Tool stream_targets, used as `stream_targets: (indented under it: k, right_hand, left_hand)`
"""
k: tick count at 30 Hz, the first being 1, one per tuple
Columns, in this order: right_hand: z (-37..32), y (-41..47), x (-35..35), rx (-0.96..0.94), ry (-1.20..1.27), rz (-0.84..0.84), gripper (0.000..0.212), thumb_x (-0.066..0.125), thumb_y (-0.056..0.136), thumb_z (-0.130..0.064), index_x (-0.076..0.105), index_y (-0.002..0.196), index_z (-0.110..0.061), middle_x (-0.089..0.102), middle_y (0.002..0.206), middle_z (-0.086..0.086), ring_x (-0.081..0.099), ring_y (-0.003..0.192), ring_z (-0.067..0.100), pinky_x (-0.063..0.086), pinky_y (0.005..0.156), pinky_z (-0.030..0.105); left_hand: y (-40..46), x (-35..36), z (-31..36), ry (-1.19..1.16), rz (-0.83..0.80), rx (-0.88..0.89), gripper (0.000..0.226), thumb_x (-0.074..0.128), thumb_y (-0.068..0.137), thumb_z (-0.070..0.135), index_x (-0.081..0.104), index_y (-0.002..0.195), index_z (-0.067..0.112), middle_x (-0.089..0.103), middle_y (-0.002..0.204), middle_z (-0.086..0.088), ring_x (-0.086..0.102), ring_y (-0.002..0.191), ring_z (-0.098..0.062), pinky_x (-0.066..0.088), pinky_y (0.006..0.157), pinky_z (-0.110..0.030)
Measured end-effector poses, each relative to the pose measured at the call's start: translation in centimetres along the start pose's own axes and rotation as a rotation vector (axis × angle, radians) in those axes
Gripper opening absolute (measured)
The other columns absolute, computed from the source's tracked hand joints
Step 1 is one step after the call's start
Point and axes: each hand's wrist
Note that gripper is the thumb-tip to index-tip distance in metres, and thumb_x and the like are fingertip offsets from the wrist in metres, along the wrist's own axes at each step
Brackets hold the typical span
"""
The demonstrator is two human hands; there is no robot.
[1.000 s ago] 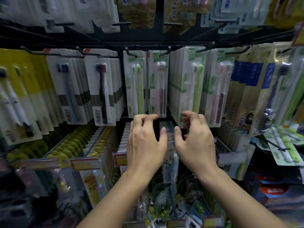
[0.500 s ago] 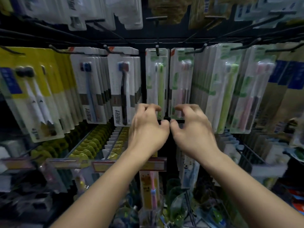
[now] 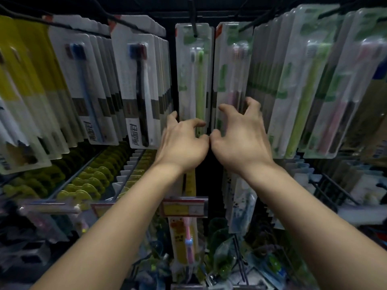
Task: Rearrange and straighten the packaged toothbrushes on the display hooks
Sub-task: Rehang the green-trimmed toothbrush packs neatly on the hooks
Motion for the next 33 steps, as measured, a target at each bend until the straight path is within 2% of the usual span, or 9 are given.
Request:
stream_targets:
  k: [3,6,19,28,30,33]
  right_hand:
    - [-0.1,0.4,0.0,0.071,0.02,-0.076,0.063,0.059,0.099,-0.034,0.038,0.158,-0.032,0.002,0.171,0.016,0.014,0.158,0.039,0.036,0.119,0.052]
    - [-0.1,0.8,-0.1,0.094,0.061,-0.137,0.065,0.058,0.099,-0.036,0.035,0.16,-0.034,-0.001,0.172,0.018,0.01,0.159,0.038,0.029,0.123,0.051]
    - [-0.1,1.2,0.2,0.129,0.062,-0.192,0.066,0.056,0.1,-0.041,0.034,0.162,-0.036,0.007,0.171,0.017,0.016,0.158,0.038,0.033,0.12,0.051]
    - [-0.3,0.5,-0.5,0.115,0.031,-0.203,0.062,0.055,0.099,-0.041,0.04,0.158,-0.031,0.021,0.157,0.014,0.041,0.142,0.042,0.047,0.105,0.048]
    - [-0.5,0.3,-0.7,0.111,0.033,-0.199,0.061,0.056,0.098,-0.041,0.041,0.157,-0.031,0.021,0.154,0.013,0.049,0.133,0.043,0.05,0.099,0.046]
    - [-0.7,-0.1,-0.7,0.121,0.072,-0.181,0.057,0.057,0.097,-0.037,0.045,0.153,-0.031,0.021,0.153,0.012,0.059,0.119,0.042,0.051,0.093,0.043]
  left_hand:
    - [0.4,0.1,-0.1,-0.014,-0.014,0.011,0.048,0.06,0.101,0.032,0.055,0.148,0.042,0.011,0.172,-0.014,0.01,0.16,-0.031,0.02,0.126,-0.046]
    - [0.6,-0.2,0.0,-0.035,-0.009,-0.002,0.049,0.062,0.101,0.031,0.054,0.148,0.042,0.008,0.172,-0.012,0.012,0.159,-0.031,0.022,0.125,-0.044]
    - [0.9,0.0,0.2,-0.078,-0.005,-0.042,0.053,0.063,0.101,0.028,0.052,0.15,0.042,0.013,0.171,-0.008,0.024,0.156,-0.031,0.029,0.121,-0.04]
    - [0.2,0.0,0.3,-0.047,0.001,-0.018,0.051,0.062,0.101,0.027,0.053,0.149,0.042,0.018,0.156,-0.007,0.041,0.142,-0.038,0.038,0.116,-0.042]
    - [-0.1,-0.1,0.4,-0.037,0.009,-0.007,0.049,0.062,0.1,0.026,0.055,0.146,0.04,0.023,0.147,-0.006,0.047,0.133,-0.035,0.04,0.113,-0.04]
    - [-0.3,-0.3,0.5,-0.046,0.026,0.007,0.039,0.064,0.098,0.024,0.062,0.136,0.035,0.029,0.135,-0.003,0.047,0.107,-0.025,0.043,0.104,-0.032]
Point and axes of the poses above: each hand's wrist, its own y-axis towards the middle knuckle, its own x-axis out of the palm, z = x × y
